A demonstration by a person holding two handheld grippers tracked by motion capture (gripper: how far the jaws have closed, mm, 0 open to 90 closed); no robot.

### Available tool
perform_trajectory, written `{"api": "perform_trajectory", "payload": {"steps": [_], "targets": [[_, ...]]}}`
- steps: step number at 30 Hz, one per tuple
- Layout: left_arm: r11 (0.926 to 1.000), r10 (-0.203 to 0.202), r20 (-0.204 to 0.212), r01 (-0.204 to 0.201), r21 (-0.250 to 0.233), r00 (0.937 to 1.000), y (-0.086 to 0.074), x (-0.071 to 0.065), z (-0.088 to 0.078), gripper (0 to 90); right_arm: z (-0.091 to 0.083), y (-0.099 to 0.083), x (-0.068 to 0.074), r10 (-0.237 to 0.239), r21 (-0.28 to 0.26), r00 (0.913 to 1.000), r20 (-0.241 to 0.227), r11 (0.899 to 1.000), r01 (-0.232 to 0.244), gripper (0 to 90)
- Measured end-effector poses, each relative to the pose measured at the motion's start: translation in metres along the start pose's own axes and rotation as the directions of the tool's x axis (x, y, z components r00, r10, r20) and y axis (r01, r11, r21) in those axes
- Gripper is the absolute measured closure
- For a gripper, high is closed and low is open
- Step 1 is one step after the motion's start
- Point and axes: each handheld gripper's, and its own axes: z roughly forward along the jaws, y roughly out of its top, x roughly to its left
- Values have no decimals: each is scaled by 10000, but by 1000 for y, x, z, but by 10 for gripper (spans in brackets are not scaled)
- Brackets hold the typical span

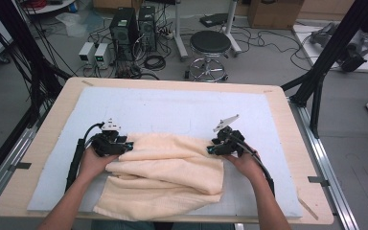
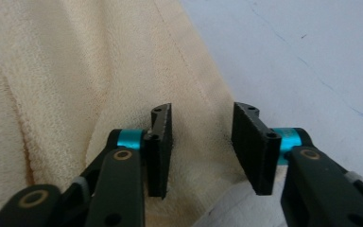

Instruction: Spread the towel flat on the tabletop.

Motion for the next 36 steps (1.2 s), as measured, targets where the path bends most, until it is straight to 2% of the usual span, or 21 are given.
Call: {"api": "perform_trajectory", "payload": {"steps": [2,5,7,10,12,15,17,22,23,26,30,33,34,36], "targets": [[10000,9,-73,-9,29,10000,0,-1,0,617,0,1,1,17,3,10000,-86,10000,-17,727],[9999,101,76,-102,35,9999,1,-1,0,708,1,2,2,-120,-13,9998,-175,9999,120,811],[9999,101,269,-102,17,9996,1,-2,0,783,1,3,1,-145,8,9995,-266,9999,145,839],[9999,134,455,-135,24,9989,2,-2,0,846,1,3,0,-29,3,9994,-348,10000,29,851],[9999,155,438,-157,41,9989,2,-2,0,856,0,4,-1,-80,-19,9990,-436,10000,79,857],[9999,147,218,-146,-55,9997,2,-2,-2,862,-3,6,-1,-97,-394,9988,-485,9992,78,859],[9998,74,214,-71,-160,9997,4,0,-5,863,-8,8,-1,-80,-632,9989,-461,9980,51,860],[9961,-250,309,275,-843,9992,10,4,-18,865,-24,14,-4,-12,-1272,9982,-598,9919,-65,860],[9962,-282,357,310,-811,9990,12,5,-21,865,-27,15,-5,6,-1386,9980,-630,9903,-94,860],[9913,-287,436,341,-1268,9986,20,7,-30,865,-37,22,-6,-22,-1606,9979,-643,9870,-82,860],[9865,-265,501,342,-1599,9984,32,11,-43,865,-49,30,-10,-97,-1973,9983,-575,9803,-18,860],[9837,-310,729,433,-1747,9969,39,16,-49,865,-56,32,-14,194,-2322,9965,-818,9719,-380,860],[9837,-317,784,449,-1739,9964,41,17,-49,865,-57,33,-16,160,-2473,9956,-918,9682,-383,860],[9860,-230,791,357,-1627,9966,48,20,-48,866,-57,34,-20,307,-2386,9925,-1186,9694,-585,860]]}}
